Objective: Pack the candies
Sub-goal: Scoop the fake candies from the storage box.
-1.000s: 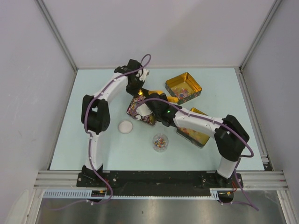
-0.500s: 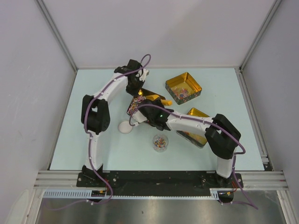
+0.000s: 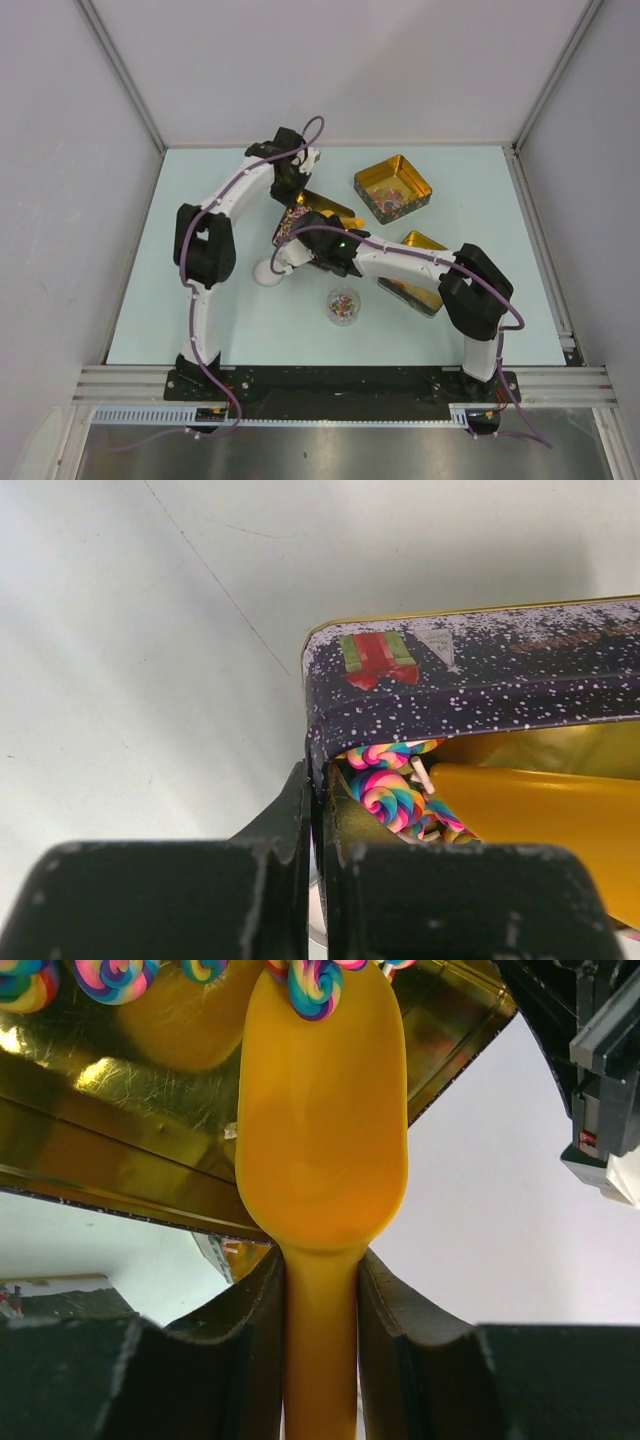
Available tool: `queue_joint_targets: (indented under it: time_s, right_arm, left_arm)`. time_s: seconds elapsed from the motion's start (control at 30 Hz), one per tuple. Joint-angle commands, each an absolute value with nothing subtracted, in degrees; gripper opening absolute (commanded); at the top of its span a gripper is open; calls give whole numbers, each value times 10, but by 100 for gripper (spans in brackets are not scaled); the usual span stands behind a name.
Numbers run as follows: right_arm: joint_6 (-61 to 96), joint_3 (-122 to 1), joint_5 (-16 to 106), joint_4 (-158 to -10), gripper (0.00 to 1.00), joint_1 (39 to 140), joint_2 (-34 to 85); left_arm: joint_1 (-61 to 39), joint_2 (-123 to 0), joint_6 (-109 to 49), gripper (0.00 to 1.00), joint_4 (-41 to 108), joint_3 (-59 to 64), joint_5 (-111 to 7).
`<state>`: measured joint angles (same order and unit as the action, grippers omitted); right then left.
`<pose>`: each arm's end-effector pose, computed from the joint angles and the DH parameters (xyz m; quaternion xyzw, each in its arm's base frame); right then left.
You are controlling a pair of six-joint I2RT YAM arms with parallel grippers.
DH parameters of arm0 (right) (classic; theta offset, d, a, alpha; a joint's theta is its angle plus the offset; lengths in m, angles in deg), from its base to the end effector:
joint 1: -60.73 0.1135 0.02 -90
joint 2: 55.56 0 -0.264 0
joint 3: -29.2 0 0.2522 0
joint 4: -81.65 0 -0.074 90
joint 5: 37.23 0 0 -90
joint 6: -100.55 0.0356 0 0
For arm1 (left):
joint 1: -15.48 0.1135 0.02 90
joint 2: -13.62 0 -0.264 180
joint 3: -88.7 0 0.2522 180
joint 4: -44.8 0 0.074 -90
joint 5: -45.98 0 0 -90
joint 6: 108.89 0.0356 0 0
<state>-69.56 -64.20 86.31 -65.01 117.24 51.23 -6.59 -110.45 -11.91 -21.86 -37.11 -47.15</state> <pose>0.2441 0.3333 0.2324 -0.7877 0.4278 -0.3347 0.2907 0.4315 -0.1771 0.2406 0.2505 0.9431 -0.0549 0.2117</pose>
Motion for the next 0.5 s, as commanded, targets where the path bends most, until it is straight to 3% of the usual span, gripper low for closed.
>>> queue_joint_targets:
  time_s: [0.0,0.47]
  right_arm:
    - [-668,-668,824,-615,0,1170,537]
    - [-548,-703,692,-546,0,1142,556]
  left_arm:
    - [-74,-1047,-130,0,-210,-377,-488]
    - [-75,-1047,-132,0,-209,-371,-495]
